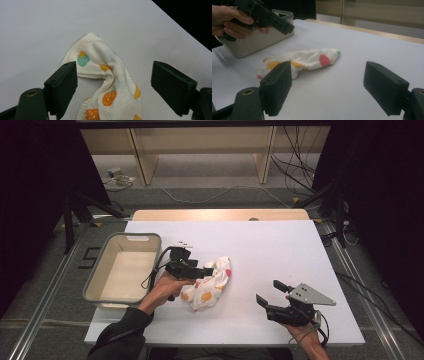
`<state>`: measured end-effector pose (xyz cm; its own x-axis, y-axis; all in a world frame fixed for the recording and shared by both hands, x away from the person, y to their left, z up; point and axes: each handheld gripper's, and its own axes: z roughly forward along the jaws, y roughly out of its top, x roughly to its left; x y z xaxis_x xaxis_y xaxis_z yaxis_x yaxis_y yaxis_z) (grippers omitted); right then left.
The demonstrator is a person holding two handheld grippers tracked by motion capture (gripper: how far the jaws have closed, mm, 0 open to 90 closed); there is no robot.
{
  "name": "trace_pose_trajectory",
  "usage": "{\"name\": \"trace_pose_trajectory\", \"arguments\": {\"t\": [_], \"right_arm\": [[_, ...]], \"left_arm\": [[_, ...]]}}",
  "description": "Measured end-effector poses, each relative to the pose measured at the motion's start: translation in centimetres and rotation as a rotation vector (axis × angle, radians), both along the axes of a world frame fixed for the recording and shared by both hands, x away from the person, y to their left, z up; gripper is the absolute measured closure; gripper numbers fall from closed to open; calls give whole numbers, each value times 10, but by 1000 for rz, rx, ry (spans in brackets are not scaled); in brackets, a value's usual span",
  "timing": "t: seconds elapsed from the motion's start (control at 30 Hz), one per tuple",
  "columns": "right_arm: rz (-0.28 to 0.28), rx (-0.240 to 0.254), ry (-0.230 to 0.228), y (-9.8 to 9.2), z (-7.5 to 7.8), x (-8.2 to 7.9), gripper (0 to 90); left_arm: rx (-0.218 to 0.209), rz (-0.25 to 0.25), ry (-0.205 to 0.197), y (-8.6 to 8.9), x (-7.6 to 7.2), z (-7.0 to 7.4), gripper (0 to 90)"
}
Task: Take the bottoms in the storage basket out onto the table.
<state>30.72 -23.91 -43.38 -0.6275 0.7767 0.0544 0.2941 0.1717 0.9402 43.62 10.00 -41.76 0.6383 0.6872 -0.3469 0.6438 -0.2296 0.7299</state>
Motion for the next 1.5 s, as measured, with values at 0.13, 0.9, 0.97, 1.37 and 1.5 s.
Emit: {"name": "trace_pose_trajectory", "arguments": {"t": [0.13,0.9,0.97,1.37,1.5], "right_arm": [[1,-1,3,0,0,0,237],[6,5,7,0,0,0,237],[7,5,5,0,0,0,237],[7,5,8,1,-1,0,237],[7,5,9,1,-1,-1,237]], "left_arm": [[-17,3,-23,1,-2,3,201],[-64,-2,-106,4,-12,7,185],[-63,-3,-113,4,-12,7,185],[-98,20,-157,11,-16,9,184],[-111,14,-171,13,-18,10,184]]}}
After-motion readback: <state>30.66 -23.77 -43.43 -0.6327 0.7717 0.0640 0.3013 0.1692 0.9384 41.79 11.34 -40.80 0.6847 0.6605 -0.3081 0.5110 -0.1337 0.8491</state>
